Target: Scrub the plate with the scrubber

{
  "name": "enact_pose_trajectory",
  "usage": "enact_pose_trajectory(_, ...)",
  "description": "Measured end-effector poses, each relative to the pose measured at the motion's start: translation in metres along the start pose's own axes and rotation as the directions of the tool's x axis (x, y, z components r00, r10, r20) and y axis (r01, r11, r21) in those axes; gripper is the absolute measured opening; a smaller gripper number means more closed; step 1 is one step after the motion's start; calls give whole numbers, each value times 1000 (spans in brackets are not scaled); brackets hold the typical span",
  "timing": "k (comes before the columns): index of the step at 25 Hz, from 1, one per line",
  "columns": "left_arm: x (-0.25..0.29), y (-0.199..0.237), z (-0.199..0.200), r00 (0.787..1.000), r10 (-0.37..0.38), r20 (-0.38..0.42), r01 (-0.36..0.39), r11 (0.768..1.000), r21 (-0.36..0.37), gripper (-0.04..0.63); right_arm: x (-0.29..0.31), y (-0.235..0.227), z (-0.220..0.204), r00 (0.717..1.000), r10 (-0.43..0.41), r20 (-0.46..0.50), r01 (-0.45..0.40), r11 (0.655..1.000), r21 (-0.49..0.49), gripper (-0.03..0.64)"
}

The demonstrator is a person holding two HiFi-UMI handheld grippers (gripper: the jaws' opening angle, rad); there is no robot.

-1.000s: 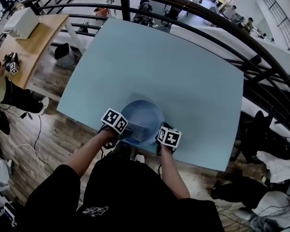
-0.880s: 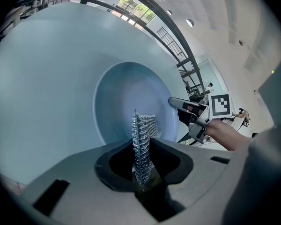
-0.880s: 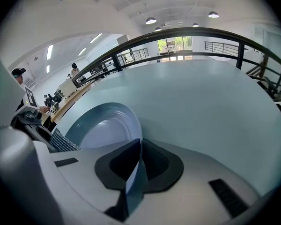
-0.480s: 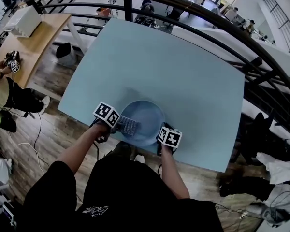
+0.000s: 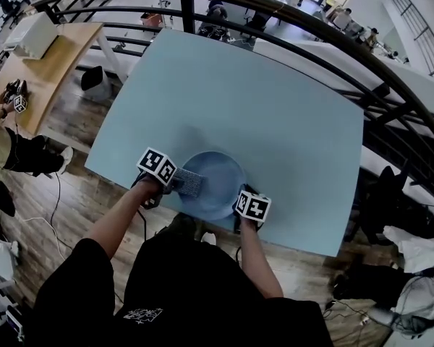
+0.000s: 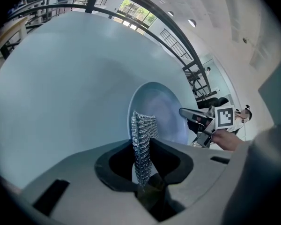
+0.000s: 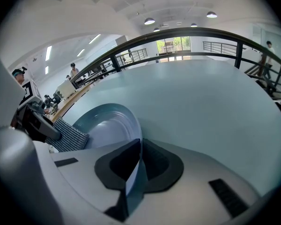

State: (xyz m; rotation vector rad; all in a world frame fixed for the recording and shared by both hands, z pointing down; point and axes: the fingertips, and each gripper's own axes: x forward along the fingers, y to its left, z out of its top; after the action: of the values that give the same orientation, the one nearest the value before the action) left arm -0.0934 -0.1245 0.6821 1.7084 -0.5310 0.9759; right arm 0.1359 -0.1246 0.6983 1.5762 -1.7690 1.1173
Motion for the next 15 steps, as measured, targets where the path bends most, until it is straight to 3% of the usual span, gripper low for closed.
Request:
enact_pose_trajectory(10, 0, 5, 27, 997, 42, 70, -41, 999, -22, 100, -2, -2, 1, 1000, 1, 8, -1, 1000, -2, 17)
enact_pose_trajectory(15, -1, -2, 36, 994, 26, 110, -23, 999, -25, 98, 0, -1, 2, 1000, 9, 2, -9, 1000, 4, 17)
